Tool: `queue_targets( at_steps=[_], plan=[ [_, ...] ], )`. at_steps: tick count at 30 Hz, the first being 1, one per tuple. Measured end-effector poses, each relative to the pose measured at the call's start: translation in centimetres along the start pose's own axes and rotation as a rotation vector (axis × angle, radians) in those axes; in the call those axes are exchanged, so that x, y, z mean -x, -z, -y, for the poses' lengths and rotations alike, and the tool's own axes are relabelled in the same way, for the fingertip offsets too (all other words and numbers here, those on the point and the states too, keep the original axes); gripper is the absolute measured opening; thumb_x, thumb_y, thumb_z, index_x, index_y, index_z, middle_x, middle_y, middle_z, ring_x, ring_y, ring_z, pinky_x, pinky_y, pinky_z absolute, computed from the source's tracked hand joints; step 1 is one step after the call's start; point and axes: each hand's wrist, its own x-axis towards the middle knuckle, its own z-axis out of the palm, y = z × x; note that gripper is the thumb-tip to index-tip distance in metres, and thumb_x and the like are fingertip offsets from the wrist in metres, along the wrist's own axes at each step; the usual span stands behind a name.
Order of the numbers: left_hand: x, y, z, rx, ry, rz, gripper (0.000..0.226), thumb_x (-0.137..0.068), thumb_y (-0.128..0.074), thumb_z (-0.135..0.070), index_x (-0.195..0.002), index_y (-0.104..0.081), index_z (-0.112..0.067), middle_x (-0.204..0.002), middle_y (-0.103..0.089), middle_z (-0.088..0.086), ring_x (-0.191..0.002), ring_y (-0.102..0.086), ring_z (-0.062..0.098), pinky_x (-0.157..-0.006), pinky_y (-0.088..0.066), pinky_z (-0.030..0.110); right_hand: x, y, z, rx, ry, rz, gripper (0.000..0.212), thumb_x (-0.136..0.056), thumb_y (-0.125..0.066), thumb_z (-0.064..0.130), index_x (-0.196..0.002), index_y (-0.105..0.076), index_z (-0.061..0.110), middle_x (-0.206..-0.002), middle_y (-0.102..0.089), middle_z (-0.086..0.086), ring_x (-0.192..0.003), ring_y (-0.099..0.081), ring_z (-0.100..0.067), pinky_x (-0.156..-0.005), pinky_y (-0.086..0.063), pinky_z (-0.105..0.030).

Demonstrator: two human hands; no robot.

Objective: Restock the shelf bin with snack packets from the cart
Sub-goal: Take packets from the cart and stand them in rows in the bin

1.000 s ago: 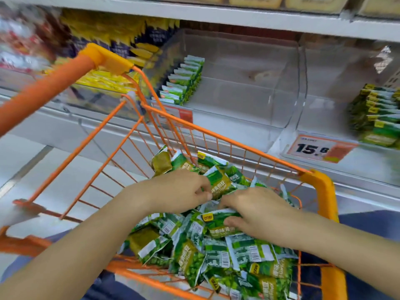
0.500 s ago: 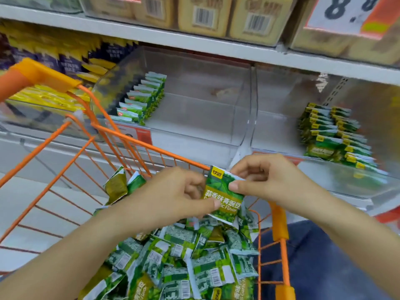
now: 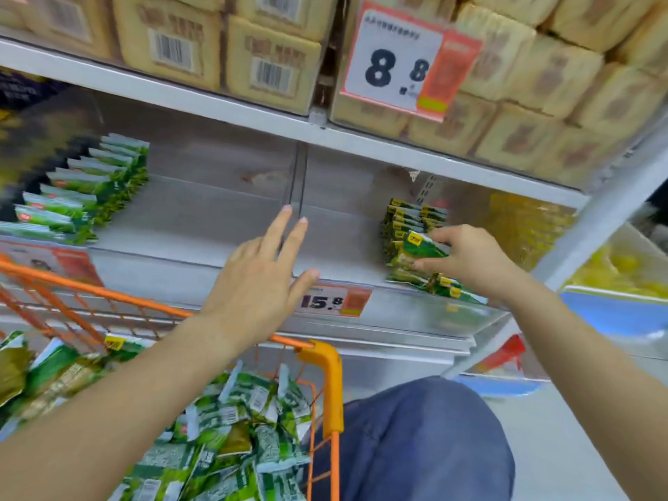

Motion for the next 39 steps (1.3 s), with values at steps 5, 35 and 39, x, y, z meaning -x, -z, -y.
queue_targets(
  at_steps=[5,35,39],
  plan=[
    [0.1,0.6,-0.4,0.054,0.047,0.062,0.066,-0.098,-0.025,-0.052,-0.154,-0.006,-0.023,-0.162,0.008,-0.001,-0.116,-0.052,0.030,-0.086,-0.043,0.040,-3.0,-4.1,-1.5,0.093,0.005,0.146,0.032,-0.077,-0.077,0.030,-0.106,-0.068,0.020,-0.110,-0.069,-0.002,-0.099,-0.062,-0.024,-0.078,-0.051,-0.034],
    [0.0,0.1,-0.2,0.063,0.036,0.002,0.062,-0.101,-0.036,-0.041,-0.154,-0.011,-0.022,-0.162,0.003,0.001,-0.106,-0.057,0.024,-0.082,-0.047,0.035,-5.2,-6.3,-1.1,0.524,0.105,0.156,0.072,-0.087,-0.054,0.014,-0.149,-0.024,0.031,-0.160,0.004,-0.010,-0.147,0.007,-0.029,-0.118,-0.005,-0.049],
    [-0.1,0.0,-0.2,0.070,0.042,0.014,0.062,-0.101,-0.036,-0.041,-0.154,-0.010,-0.023,-0.162,0.005,0.000,-0.108,-0.056,0.024,-0.082,-0.047,0.035,-4.8,-6.4,-0.9,0.505,0.082,0.185,0.075,-0.087,-0.056,0.016,-0.151,-0.019,0.032,-0.161,0.001,-0.009,-0.148,0.003,-0.030,-0.118,-0.008,-0.049]
  ],
)
